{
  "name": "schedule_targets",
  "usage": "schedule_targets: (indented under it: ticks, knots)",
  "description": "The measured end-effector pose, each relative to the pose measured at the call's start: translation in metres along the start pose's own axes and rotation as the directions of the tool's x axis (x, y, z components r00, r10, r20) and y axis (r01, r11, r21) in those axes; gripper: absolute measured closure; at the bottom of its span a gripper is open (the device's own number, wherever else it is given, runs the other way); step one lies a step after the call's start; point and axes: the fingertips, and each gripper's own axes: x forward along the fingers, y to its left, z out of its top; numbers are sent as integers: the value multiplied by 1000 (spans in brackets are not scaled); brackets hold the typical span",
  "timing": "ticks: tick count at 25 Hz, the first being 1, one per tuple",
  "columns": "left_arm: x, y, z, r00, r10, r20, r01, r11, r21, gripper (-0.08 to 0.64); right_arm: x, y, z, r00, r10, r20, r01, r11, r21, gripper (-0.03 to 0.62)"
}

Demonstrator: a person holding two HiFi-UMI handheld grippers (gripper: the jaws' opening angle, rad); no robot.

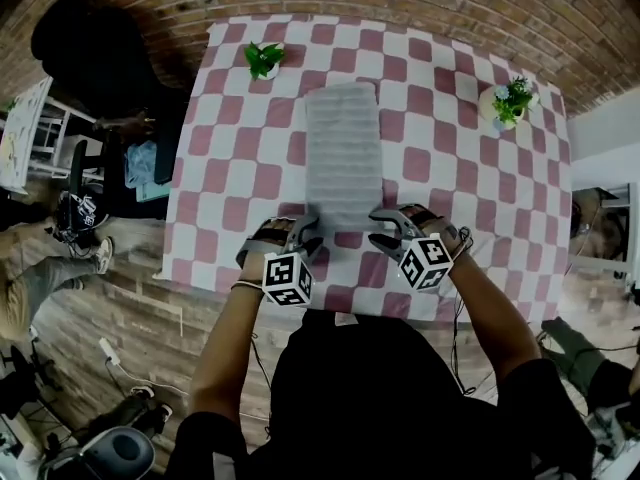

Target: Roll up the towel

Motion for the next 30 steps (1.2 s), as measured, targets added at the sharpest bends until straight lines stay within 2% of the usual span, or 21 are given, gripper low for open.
schedule_targets:
  ticks: [2, 5, 8, 11, 12, 14, 17, 20, 22, 24, 26, 30]
  knots:
    - [3, 2, -2, 999, -49, 6, 49, 998, -39, 371, 8, -9, -3, 1000, -14, -13, 15, 996, 84, 422]
    - [7, 3, -3, 995, -99, 12, 100, 992, -80, 373, 14, -15, -9, 1000, 14, -9, -12, 981, 196, 439]
    - [7, 2, -3, 990, -139, 24, 141, 983, -114, 384, 14, -17, -11, 999, 41, 16, -44, 941, 334, 485]
    - [6, -2, -4, 990, -139, 15, 140, 985, -98, 440, 11, -18, -12, 999, 28, 35, -41, 890, 453, 522]
    - [6, -2, -4, 993, -122, 1, 122, 990, -74, 522, 10, -18, -11, 999, 27, 39, -42, 880, 474, 528]
    - [5, -5, -3, 995, -103, -20, 102, 994, -45, 527, 6, -13, -9, 998, 38, 45, -55, 872, 486, 532]
    - [-1, -16, -1, 993, -114, -23, 112, 992, -57, 531, -2, 3, -3, 995, 78, 67, -101, 866, 490, 536]
    - [-15, -36, 0, 988, -153, -9, 152, 984, -94, 537, -9, 30, 6, 983, 156, 93, -182, 852, 492, 535]
    - [-27, -56, 2, 978, -208, 4, 208, 973, -105, 540, -16, 53, 14, 967, 237, 97, -254, 836, 486, 535]
    - [-38, -78, 4, 961, -276, 3, 275, 957, -95, 540, -25, 72, 26, 938, 316, 139, -341, 784, 519, 535]
    - [-46, -93, 5, 947, -320, -7, 318, 944, -82, 540, -31, 85, 34, 914, 360, 189, -402, 725, 560, 535]
    - [-49, -84, 9, 948, -319, 0, 318, 944, -91, 539, -38, 79, 37, 908, 338, 247, -417, 675, 609, 534]
